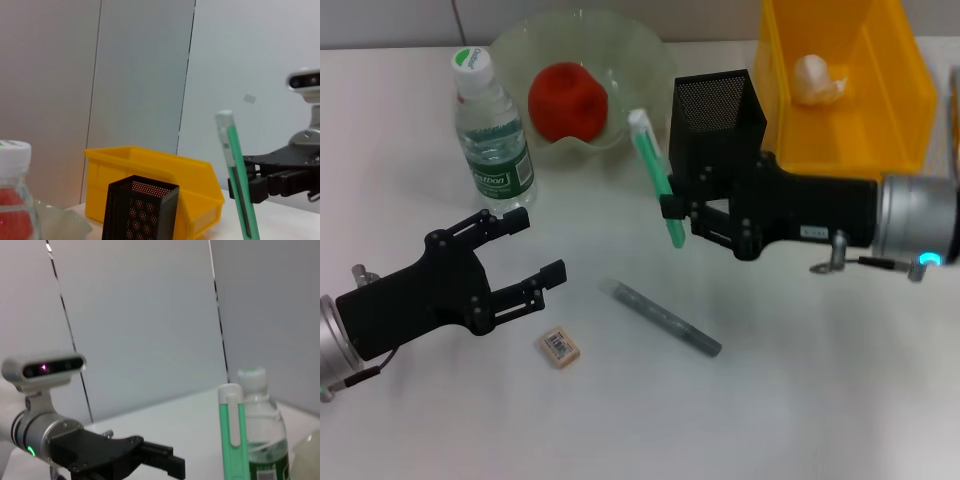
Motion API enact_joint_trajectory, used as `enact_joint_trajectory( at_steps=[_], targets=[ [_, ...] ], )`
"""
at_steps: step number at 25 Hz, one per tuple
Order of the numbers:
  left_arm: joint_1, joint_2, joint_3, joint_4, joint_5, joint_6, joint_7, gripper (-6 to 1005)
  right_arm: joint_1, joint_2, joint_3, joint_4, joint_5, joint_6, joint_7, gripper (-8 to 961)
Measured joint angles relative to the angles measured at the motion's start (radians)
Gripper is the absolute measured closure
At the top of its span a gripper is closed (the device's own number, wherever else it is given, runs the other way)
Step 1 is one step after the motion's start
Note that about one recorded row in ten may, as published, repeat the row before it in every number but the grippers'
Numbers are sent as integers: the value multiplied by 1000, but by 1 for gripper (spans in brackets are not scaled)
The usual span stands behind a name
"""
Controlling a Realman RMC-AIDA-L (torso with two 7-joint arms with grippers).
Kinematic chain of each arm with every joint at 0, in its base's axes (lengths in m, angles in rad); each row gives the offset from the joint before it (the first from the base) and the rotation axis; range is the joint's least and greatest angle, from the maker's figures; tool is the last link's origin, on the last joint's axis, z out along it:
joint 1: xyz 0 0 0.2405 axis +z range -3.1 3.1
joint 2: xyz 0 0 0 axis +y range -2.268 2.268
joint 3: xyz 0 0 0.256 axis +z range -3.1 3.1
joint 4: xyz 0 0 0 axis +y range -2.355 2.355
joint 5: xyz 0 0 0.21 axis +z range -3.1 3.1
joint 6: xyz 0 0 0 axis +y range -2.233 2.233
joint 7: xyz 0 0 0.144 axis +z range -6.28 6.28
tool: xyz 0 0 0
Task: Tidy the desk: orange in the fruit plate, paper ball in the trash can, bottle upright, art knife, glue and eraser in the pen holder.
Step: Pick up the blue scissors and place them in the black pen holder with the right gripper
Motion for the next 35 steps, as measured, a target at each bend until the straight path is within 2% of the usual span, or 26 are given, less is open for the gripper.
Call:
enact_joint_trajectory(
  at_steps=[4, 7, 20, 26, 35],
  targets=[
    [3, -3, -1, -1, 0, 0, 2, 200, 0, 3, 11, 181, 140, -31, -280, 767],
    [3, -3, -1, -2, 0, 1, 2, 200, 5, 3, 11, 279, 229, -59, -402, 766],
    [3, -4, -1, -4, 0, 2, 3, 201, 7, 4, 3, 310, 255, -76, -429, 760],
    [3, -4, -1, -4, 0, 2, 4, 200, 28, 1, 3, 312, 250, -81, -217, 758],
    [3, -3, -1, -4, 0, 7, 4, 200, 85, -27, 9, 313, 143, -59, 280, 754]
  ],
)
